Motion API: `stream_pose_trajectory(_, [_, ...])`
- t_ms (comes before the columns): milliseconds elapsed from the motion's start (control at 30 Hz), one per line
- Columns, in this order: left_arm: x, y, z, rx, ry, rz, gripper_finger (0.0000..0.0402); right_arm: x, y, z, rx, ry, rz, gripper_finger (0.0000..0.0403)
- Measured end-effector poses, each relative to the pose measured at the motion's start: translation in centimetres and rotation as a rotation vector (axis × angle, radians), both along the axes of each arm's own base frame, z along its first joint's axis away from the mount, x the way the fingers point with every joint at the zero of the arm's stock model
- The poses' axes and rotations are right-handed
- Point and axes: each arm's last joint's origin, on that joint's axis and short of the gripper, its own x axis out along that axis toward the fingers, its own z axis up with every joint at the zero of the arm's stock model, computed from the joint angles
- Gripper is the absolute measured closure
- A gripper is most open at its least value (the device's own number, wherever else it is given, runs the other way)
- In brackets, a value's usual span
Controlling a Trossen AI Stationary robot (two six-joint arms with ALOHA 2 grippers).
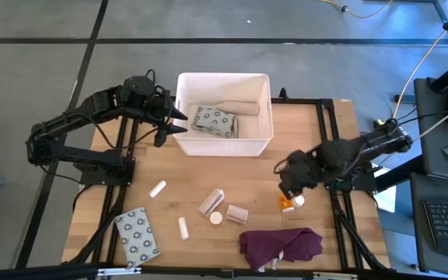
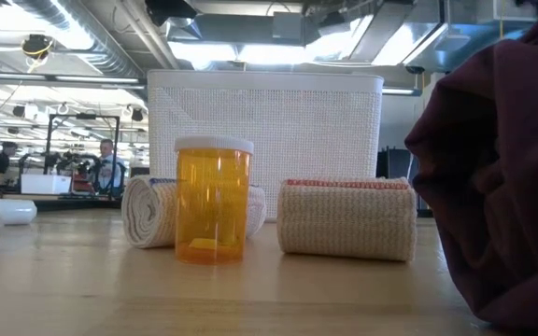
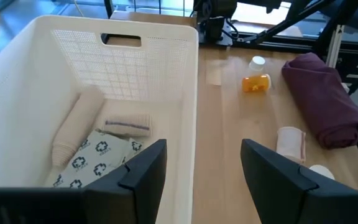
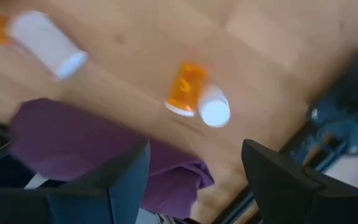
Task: Pick & place medical supplies in basket/bin
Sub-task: Put the white pill bottle into the white bin
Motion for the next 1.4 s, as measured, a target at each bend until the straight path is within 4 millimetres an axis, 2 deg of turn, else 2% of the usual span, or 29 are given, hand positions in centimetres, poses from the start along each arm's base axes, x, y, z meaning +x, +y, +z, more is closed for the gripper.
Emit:
stream_pose_trajectory(100, [0.0, 0.0, 0.1, 0.004, -0.008, -0.001, 0.0203, -0.5, 1.0, -2.9, 0.0, 0.086, -0.041, 0.0148])
stream_pose_trajectory(267, [0.1, 0.0, 0.2, 0.009, -0.021, 0.0, 0.0203, -0.5, 2.0, -7.3, 0.045, 0.096, -0.051, 0.0148])
stream_pose_trajectory(400, [0.1, 0.0, 0.2, 0.008, -0.021, 0.0, 0.0203, -0.7, 1.9, -10.5, 0.048, 0.102, -0.076, 0.0148])
stream_pose_trajectory(533, [0.1, 0.0, 0.2, -0.001, -0.021, 0.005, 0.0203, -1.8, 1.3, -12.7, 0.009, 0.176, -0.107, 0.0148])
stream_pose_trajectory(900, [0.1, 0.1, 0.2, -0.011, -0.029, 0.013, 0.0203, -1.8, 1.1, -15.8, 0.056, 0.107, -0.108, 0.0148])
stream_pose_trajectory(1167, [0.2, 0.1, 0.5, -0.001, -0.052, 0.012, 0.0203, -2.2, 0.9, -15.9, 0.025, 0.132, -0.08, 0.0148])
stream_pose_trajectory(1267, [0.2, 0.1, 0.5, 0.001, -0.055, 0.012, 0.0203, -2.3, 0.8, -15.9, 0.02, 0.124, 0.068, 0.0148])
stream_pose_trajectory(1400, [0.2, 0.1, 0.5, 0.007, -0.054, 0.01, 0.0203, -2.4, 0.8, -15.9, 0.02, 0.107, 0.399, 0.0148])
